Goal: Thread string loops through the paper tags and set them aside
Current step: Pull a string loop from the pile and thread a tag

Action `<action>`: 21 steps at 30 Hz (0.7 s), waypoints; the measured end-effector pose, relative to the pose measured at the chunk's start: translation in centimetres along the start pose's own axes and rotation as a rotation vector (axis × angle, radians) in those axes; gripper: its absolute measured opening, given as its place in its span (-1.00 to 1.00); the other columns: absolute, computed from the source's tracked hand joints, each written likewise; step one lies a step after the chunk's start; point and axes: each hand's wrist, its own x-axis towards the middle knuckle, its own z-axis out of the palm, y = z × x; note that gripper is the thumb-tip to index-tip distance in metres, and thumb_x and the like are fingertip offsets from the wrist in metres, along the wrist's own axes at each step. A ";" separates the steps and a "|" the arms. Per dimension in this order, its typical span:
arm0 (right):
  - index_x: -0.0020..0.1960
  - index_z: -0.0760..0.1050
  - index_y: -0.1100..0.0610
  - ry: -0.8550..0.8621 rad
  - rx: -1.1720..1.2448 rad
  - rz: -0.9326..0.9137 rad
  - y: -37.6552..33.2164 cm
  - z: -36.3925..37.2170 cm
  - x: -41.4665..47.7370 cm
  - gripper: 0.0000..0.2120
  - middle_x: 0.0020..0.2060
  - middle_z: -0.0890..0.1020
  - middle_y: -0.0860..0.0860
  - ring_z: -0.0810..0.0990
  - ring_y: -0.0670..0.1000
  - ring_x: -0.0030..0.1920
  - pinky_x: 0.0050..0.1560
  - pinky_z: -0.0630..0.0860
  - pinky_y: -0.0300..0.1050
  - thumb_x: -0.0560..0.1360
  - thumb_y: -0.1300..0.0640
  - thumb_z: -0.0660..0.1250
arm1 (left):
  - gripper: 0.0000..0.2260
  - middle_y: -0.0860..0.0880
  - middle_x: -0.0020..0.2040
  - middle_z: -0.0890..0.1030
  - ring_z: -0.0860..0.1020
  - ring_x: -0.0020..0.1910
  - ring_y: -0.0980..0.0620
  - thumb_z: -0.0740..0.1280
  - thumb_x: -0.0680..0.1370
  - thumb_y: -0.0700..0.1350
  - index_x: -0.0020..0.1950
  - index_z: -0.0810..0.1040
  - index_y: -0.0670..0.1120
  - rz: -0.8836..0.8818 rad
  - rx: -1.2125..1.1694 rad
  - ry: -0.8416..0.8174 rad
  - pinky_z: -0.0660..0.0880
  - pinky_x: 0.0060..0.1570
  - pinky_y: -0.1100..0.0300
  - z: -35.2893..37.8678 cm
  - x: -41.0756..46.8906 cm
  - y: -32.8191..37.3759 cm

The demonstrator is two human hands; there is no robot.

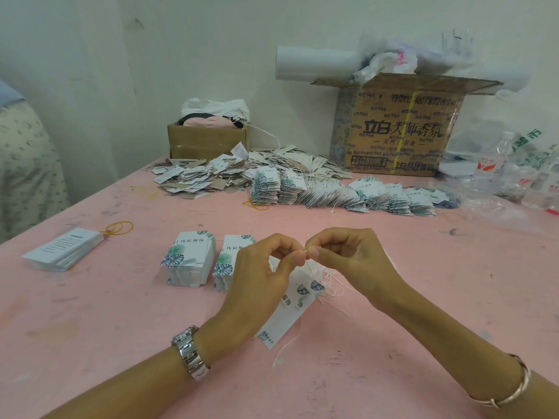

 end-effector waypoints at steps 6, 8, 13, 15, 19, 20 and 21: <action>-0.11 0.71 0.12 0.026 -0.148 -0.057 -0.3 -0.1 0.1 -0.82 -0.23 0.65 0.26 0.51 0.33 -0.26 -0.21 0.46 0.21 0.40 0.02 0.47 | -0.94 0.13 -0.11 0.57 0.51 -0.06 0.20 0.42 0.54 -0.11 -0.11 0.58 0.01 0.054 0.121 -0.027 0.29 -0.12 0.49 -0.6 0.3 -0.2; -0.01 0.71 0.05 0.028 -0.171 -0.028 -0.4 0.1 -0.1 -0.75 -0.10 0.70 0.02 0.58 0.23 -0.08 -0.09 0.50 0.20 0.46 -0.08 0.40 | -0.93 0.11 -0.04 0.49 0.45 -0.01 0.17 0.42 0.54 -0.07 -0.10 0.56 0.10 0.050 0.142 -0.002 0.27 -0.06 0.48 -0.9 0.7 0.0; 0.34 0.36 -0.08 0.040 -0.155 0.162 0.5 2.4 -1.2 -0.37 0.13 0.52 -0.05 0.52 -0.28 -0.01 -0.11 0.44 -0.44 0.38 -0.38 0.25 | -0.96 0.08 -0.21 0.55 0.44 -0.25 0.13 0.42 0.54 -0.09 -0.11 0.61 0.00 -0.001 -0.052 0.103 0.32 -0.22 0.38 -1.4 1.4 0.8; 0.38 0.22 -0.06 0.009 -0.140 0.201 0.9 3.8 -1.8 -0.20 0.08 0.49 -0.02 0.50 -0.31 -0.11 -0.16 0.44 -0.44 0.28 -0.41 0.34 | -0.95 0.14 -0.28 0.58 0.47 -0.29 0.18 0.42 0.54 -0.10 -0.10 0.63 -0.05 -0.056 -0.176 0.114 0.40 -0.22 0.35 -1.4 1.5 1.1; 0.35 0.15 -0.09 -0.029 -0.143 0.205 1.6 5.3 -2.2 -0.24 -0.04 0.61 -0.06 0.58 -0.29 -0.21 -0.18 0.47 -0.38 0.35 -0.03 0.57 | -0.94 0.10 -0.28 0.62 0.52 -0.29 0.21 0.40 0.55 -0.14 -0.12 0.63 -0.08 -0.102 -0.283 0.149 0.46 -0.18 0.36 -1.4 1.8 1.3; 0.32 0.18 -0.08 -0.018 -0.121 0.199 1.8 5.4 -2.2 -0.29 -0.06 0.65 -0.04 0.62 -0.23 -0.19 -0.12 0.52 -0.29 0.38 0.10 0.57 | -0.93 0.09 -0.28 0.63 0.52 -0.31 0.23 0.39 0.56 -0.14 -0.11 0.63 -0.09 -0.104 -0.289 0.160 0.46 -0.19 0.39 -1.4 1.9 1.3; 0.29 0.21 -0.07 0.000 -0.092 0.190 1.9 5.4 -2.2 -0.33 -0.08 0.68 0.01 0.66 -0.14 -0.15 -0.06 0.59 -0.15 0.39 0.18 0.56 | -0.93 0.10 -0.28 0.64 0.52 -0.32 0.24 0.39 0.56 -0.13 -0.11 0.63 -0.09 -0.111 -0.296 0.175 0.46 -0.21 0.41 -1.5 2.1 1.2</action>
